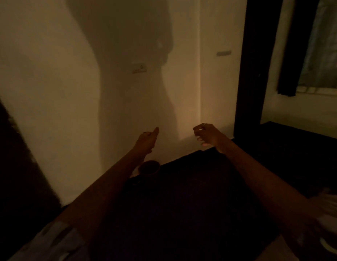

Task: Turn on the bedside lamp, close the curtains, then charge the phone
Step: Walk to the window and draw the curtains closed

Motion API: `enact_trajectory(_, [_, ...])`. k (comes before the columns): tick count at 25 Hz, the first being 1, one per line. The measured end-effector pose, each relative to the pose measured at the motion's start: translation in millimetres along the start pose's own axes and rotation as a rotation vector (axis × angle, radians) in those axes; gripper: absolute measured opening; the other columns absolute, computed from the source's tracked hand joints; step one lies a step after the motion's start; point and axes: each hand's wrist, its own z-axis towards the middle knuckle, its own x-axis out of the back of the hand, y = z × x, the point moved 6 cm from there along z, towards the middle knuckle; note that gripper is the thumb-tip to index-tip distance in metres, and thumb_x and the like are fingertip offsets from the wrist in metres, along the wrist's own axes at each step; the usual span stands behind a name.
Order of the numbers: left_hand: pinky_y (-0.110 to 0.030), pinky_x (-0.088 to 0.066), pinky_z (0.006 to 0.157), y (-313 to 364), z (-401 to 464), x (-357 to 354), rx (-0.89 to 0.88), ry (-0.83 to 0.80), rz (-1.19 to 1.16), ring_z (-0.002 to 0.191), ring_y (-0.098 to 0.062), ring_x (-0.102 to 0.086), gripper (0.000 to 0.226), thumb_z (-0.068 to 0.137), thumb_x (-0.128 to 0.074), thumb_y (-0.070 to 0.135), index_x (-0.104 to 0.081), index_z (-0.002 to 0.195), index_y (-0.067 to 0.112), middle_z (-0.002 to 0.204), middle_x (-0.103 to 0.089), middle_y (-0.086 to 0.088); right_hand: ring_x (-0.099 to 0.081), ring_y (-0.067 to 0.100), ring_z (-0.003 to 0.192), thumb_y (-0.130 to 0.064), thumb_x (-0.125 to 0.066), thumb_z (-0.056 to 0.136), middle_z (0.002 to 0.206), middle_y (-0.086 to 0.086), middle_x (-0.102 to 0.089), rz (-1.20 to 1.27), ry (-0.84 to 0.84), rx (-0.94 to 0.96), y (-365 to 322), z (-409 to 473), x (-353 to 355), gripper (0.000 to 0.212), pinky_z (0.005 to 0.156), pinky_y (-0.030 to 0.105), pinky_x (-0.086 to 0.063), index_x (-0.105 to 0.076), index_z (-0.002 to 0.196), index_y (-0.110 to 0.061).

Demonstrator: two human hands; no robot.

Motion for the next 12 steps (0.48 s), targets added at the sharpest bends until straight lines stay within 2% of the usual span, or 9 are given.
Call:
enact_trajectory(2, [-0.026,-0.040,0.066,10,53,-6,-0.023,-0.051,-0.007,0.080,-0.016,-0.049,0.032,0.092,-0.041,0.051,-0.052,0.086,0.021,0.087,-0.050,0.003,-0.058,0.015,0.083,-0.022,-0.050,0.092,0.103,0.004,-0.059,0.008,0.060,-0.016,0,43,7,0.020,0.075,0.030,-0.049,-0.059,0.109,-0.016])
enact_trajectory(5, [-0.028,-0.042,0.071,17,129,-29,-0.032,-0.118,-0.008,0.090,-0.019,-0.050,0.035,0.093,-0.041,0.050,-0.053,0.095,0.016,0.092,-0.052,0.000,-0.059,0.017,0.088,-0.021,-0.050,0.092,0.102,0.006,-0.059,-0.016,0.096,-0.044,8,101,19,0.020,0.084,0.036,-0.051,-0.058,0.110,-0.017])
enact_trajectory(8, [-0.033,-0.042,0.080,25,203,-72,-0.049,-0.207,-0.003,0.090,-0.020,-0.050,0.033,0.092,-0.042,0.050,-0.053,0.089,0.019,0.083,-0.051,0.004,-0.059,0.018,0.090,-0.020,-0.050,0.092,0.102,0.006,-0.059,-0.060,0.184,-0.066,27,156,47,0.026,0.085,0.037,-0.051,-0.057,0.116,-0.013])
enact_trajectory(10, [-0.034,-0.042,0.080,33,249,-103,-0.074,-0.250,-0.012,0.087,-0.019,-0.050,0.030,0.092,-0.043,0.049,-0.051,0.079,0.023,0.081,-0.051,0.005,-0.060,0.022,0.095,-0.020,-0.050,0.092,0.105,0.009,-0.059,-0.077,0.232,-0.089,39,191,73,0.028,0.084,0.037,-0.051,-0.056,0.118,-0.011])
enact_trajectory(12, [-0.032,-0.043,0.076,46,293,-134,-0.095,-0.299,-0.031,0.079,-0.015,-0.050,0.030,0.092,-0.044,0.048,-0.050,0.075,0.024,0.080,-0.051,0.005,-0.061,0.027,0.105,-0.020,-0.049,0.092,0.113,0.013,-0.060,-0.097,0.276,-0.111,51,229,104,0.030,0.091,0.041,-0.050,-0.054,0.121,-0.011])
